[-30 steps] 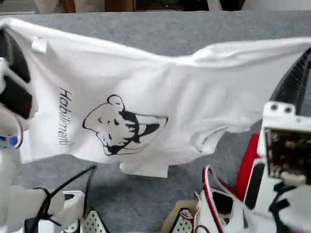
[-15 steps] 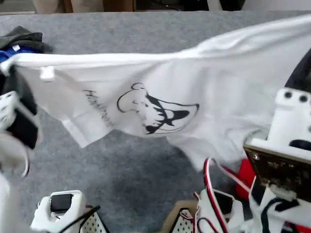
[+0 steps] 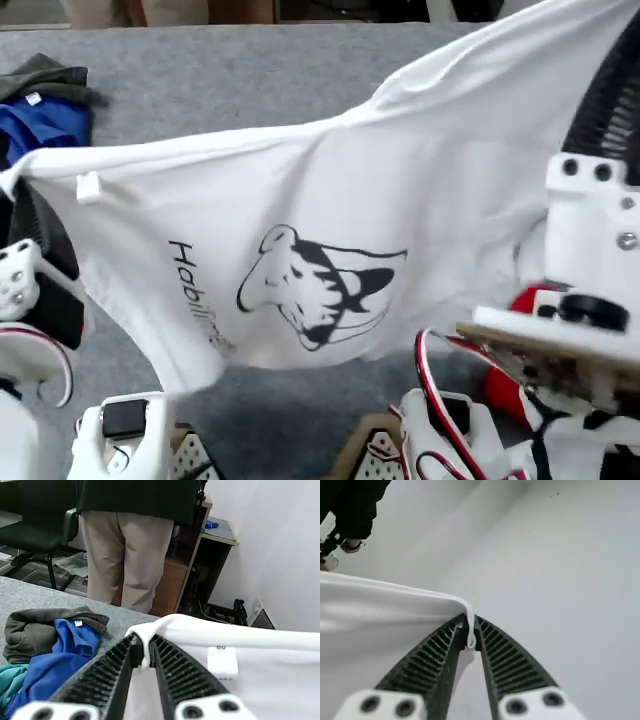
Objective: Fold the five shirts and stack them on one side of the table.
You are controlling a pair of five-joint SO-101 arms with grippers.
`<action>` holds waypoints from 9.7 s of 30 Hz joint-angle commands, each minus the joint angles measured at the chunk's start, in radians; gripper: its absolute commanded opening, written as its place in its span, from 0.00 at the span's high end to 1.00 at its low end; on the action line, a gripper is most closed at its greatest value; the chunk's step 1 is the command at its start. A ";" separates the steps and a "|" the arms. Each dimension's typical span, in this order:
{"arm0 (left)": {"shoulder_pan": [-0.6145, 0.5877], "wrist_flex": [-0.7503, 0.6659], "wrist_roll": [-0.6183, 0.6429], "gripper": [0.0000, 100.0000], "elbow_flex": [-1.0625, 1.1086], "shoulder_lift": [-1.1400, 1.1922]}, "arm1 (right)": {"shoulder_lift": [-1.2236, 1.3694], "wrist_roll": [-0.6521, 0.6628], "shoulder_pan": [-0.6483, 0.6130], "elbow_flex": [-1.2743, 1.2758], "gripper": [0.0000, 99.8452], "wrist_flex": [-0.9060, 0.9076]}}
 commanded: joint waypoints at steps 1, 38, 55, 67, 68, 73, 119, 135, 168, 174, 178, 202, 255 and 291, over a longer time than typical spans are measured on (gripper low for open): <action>-0.012 -0.021 -0.008 0.98 0.029 -0.042 | -0.027 0.015 -0.012 -0.048 0.99 0.087; 0.002 -1.496 -0.046 0.98 0.845 0.556 | 0.441 0.089 -0.062 0.671 0.99 -0.815; 0.006 -1.522 -0.046 0.98 0.308 1.198 | 1.044 0.087 -0.067 0.108 0.99 -0.766; -0.020 -1.289 -0.052 0.98 0.348 1.170 | 0.929 0.084 -0.070 0.013 1.00 0.049; -0.028 -1.212 -0.069 0.98 0.338 1.156 | 0.917 0.084 -0.070 0.015 1.00 0.110; -0.026 -0.867 -0.206 0.98 0.313 1.086 | 0.883 0.069 -0.068 0.019 1.00 0.327; 0.021 -0.497 -0.147 0.98 0.164 0.599 | 0.564 -0.158 -0.134 -0.197 0.99 0.666; -0.084 -0.621 -0.180 0.98 0.486 0.598 | 0.992 -0.325 -0.559 0.027 0.91 0.624; -0.201 -0.904 -0.210 0.98 0.999 0.608 | 1.965 -0.276 -0.727 -0.848 0.86 0.609; -0.198 -0.945 -0.210 0.98 1.033 0.608 | 1.972 -0.233 -0.765 -0.885 0.86 0.572; -0.198 -0.979 -0.210 0.98 1.060 0.608 | 1.991 -0.235 -0.763 -0.866 0.92 0.514; -0.124 -0.902 -0.215 0.98 1.076 0.602 | 1.962 -0.150 -0.515 -0.997 1.00 0.864; -0.147 -0.888 -0.210 0.98 1.054 0.608 | 1.684 -0.307 -0.690 -0.579 0.77 0.798; -0.149 -0.959 -0.210 0.98 1.102 0.608 | 1.486 -0.414 -0.653 -0.424 0.77 0.862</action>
